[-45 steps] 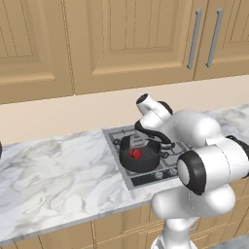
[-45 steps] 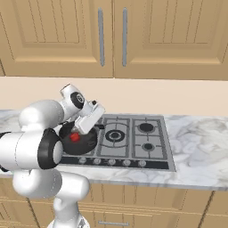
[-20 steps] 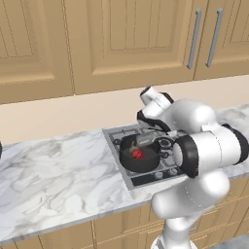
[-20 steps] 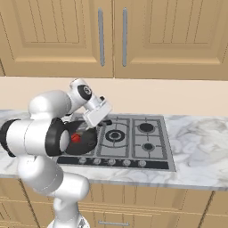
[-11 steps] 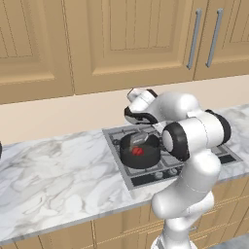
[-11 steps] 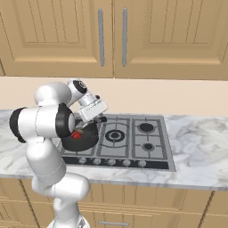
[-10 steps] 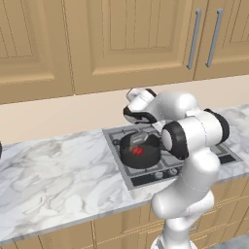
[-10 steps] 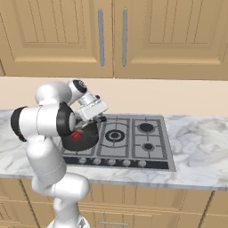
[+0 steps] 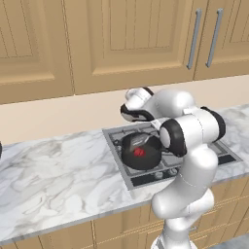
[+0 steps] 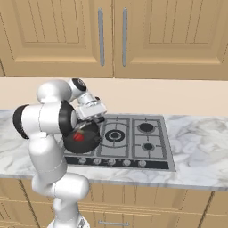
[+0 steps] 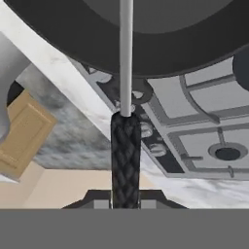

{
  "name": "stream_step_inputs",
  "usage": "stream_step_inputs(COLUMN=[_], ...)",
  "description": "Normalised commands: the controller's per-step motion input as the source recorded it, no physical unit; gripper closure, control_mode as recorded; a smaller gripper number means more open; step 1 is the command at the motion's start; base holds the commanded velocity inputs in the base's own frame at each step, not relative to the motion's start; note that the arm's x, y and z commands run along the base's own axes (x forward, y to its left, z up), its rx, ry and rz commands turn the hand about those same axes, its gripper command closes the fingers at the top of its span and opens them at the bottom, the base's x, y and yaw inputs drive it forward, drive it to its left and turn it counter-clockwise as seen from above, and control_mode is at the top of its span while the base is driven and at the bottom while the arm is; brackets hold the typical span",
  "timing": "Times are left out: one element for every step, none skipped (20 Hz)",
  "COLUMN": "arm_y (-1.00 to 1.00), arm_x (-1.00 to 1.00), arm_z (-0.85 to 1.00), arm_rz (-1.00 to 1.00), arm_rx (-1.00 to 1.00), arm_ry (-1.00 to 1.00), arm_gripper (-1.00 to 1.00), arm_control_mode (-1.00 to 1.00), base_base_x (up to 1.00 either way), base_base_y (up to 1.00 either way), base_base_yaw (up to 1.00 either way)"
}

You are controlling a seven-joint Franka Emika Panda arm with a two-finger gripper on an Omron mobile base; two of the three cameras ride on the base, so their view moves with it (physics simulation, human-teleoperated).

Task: Put the garlic and bell pepper in the pot. Retrieve the spatula and lightly stir the vegetables in the pot.

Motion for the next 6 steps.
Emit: stream_step_inputs(arm_y=[-0.09, -0.09, -0.16, -0.17, -0.16, -0.15], arm_x=[-0.66, -0.67, -0.7, -0.67, -0.54, -0.43], arm_z=[0.0, 0.0, 0.0, 0.0, 0.0, 0.0], arm_rz=[0.0, 0.0, 0.0, 0.0, 0.0, 0.0], arm_rx=[0.03, 0.03, 0.02, 0.0, 0.0, 0.0], arm_ry=[0.0, 0.0, 0.0, 0.0, 0.0, 0.0], arm_gripper=[1.0, 1.0, 1.0, 1.0, 1.0, 1.0], arm_control_mode=[-1.0, -1.0, -1.0, -1.0, -1.0, -1.0], base_base_x=[0.0, 0.0, 0.0, 0.0, 0.0, 0.0], base_base_y=[0.0, 0.0, 0.0, 0.0, 0.0, 0.0], base_base_yaw=[0.0, 0.0, 0.0, 0.0, 0.0, 0.0])
